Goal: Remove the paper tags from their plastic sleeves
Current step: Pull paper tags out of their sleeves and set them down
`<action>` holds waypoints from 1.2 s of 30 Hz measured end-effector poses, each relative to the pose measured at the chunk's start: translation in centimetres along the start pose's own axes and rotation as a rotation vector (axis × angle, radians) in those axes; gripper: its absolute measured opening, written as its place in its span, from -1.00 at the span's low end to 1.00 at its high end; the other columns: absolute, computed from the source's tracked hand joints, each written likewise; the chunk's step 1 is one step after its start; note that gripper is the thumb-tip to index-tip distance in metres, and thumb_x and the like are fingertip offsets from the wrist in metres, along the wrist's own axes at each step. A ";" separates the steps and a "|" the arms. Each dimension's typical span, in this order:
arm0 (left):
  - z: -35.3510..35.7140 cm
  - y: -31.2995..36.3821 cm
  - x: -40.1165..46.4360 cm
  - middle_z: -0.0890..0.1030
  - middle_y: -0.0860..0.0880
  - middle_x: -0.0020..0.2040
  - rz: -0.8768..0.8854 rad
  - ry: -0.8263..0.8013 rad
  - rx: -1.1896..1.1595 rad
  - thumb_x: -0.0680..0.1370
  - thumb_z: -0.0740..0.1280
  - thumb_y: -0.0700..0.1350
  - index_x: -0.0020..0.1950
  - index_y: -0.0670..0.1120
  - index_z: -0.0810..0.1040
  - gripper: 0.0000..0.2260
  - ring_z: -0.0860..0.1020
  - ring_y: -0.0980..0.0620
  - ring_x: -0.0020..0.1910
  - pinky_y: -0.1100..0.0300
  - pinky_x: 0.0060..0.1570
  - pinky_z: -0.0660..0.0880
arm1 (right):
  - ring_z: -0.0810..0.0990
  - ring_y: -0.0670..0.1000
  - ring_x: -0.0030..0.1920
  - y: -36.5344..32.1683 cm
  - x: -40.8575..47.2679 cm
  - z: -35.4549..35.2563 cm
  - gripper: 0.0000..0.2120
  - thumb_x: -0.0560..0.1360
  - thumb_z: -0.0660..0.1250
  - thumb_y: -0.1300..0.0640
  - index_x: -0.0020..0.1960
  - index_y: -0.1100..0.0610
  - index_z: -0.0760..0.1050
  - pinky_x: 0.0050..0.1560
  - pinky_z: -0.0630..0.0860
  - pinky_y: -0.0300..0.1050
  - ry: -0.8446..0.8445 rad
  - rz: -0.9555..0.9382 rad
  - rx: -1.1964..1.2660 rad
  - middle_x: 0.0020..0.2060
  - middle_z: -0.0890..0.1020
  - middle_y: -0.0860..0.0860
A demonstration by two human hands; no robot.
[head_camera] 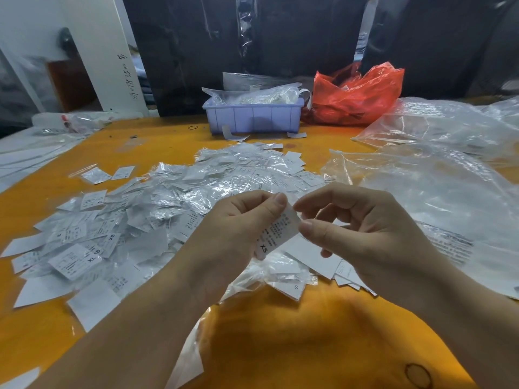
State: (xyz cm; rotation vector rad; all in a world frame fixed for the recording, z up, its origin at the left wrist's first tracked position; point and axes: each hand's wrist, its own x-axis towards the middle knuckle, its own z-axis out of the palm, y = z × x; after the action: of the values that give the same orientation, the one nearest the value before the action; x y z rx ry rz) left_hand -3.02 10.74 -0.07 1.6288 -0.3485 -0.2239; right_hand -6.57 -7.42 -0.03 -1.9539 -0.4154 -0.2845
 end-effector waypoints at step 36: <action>-1.6 -1.1 0.5 0.48 0.20 -0.01 0.231 0.298 0.888 0.49 0.42 0.05 0.08 0.13 0.53 -0.80 0.46 0.24 -0.04 0.40 -0.15 0.32 | 0.46 -0.07 -0.06 1.7 0.6 -1.5 -0.79 0.42 0.41 -0.09 -0.04 0.00 0.55 -0.05 0.50 0.01 -0.261 0.237 -0.762 -0.10 0.46 -0.15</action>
State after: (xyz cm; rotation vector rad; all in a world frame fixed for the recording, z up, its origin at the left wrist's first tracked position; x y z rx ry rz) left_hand -1.89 12.13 -1.04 2.4266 -0.4316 0.4092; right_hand -5.30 -9.31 -0.61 -2.7779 -0.2495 -0.0227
